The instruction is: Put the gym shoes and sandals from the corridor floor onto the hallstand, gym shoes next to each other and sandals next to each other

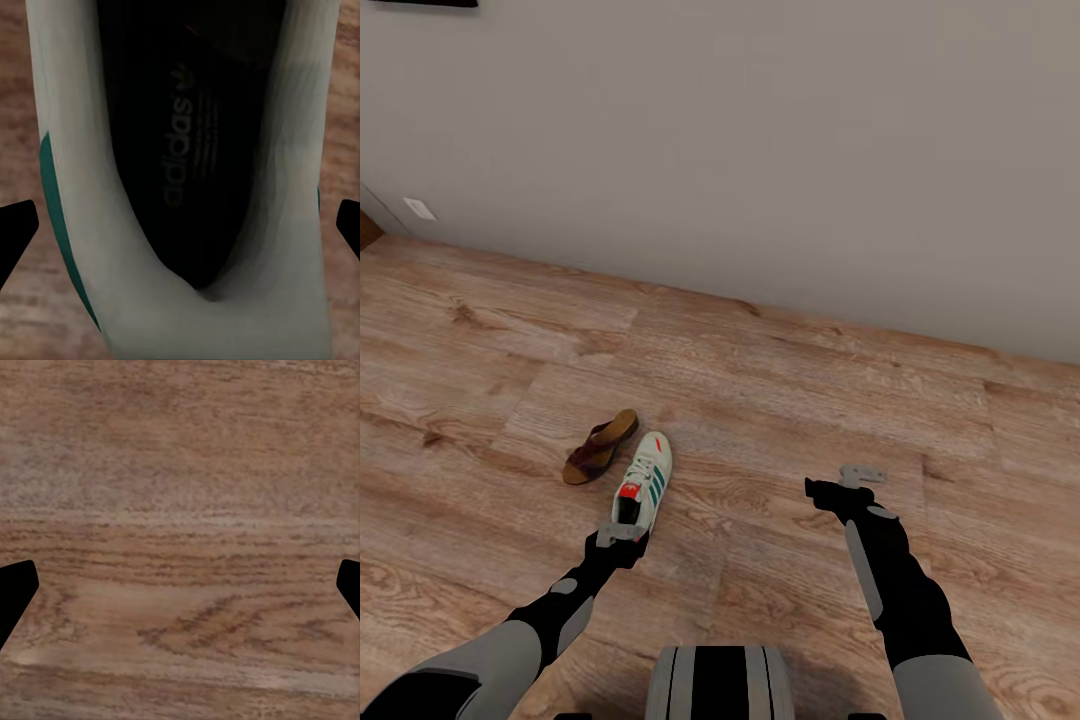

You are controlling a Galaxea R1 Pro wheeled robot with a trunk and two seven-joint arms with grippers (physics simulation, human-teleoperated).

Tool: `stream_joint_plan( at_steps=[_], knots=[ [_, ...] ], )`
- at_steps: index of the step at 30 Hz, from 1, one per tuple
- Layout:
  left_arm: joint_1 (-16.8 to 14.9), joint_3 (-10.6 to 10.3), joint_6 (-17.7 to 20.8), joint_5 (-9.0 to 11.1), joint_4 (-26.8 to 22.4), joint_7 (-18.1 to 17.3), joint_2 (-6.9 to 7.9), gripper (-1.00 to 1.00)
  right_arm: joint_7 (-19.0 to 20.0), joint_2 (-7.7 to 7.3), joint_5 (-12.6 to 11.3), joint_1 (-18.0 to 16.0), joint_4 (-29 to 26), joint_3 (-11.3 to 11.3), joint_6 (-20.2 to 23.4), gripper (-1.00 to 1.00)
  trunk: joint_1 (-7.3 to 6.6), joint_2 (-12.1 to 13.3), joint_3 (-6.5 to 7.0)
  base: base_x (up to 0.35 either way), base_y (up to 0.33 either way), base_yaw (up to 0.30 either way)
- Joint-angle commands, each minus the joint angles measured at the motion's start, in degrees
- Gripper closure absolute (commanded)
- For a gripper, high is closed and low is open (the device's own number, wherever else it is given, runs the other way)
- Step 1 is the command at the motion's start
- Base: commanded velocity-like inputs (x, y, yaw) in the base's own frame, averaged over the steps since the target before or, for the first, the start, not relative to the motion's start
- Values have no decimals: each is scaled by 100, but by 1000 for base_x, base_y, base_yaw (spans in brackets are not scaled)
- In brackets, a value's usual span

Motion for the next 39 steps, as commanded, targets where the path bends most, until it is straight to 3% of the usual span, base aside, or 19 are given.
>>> stream_joint_plan(
  at_steps=[1,6,7,32,39],
  knots=[
    [-3,-43,-18,49,5,-15,3,-100,-13,4,-5,-2,-7,-7,29,-100,-1,-1,-3,0,0,0],
    [-3,-42,-18,49,6,-15,3,-100,-13,4,-6,-2,-7,-4,29,-100,-1,-1,-3,0,0,0],
    [-3,-41,-18,49,6,-13,3,100,-13,4,-6,-2,-7,-4,29,-100,-1,-1,-3,0,0,0],
    [-3,-30,-18,58,5,-8,11,100,-12,4,-6,-2,-7,-6,29,-100,-1,-1,-3,0,0,0],
    [-3,-30,-18,58,5,-8,5,100,-12,4,-6,-2,-7,-8,29,-100,-19,8,152,0,0,0]
  ],
)
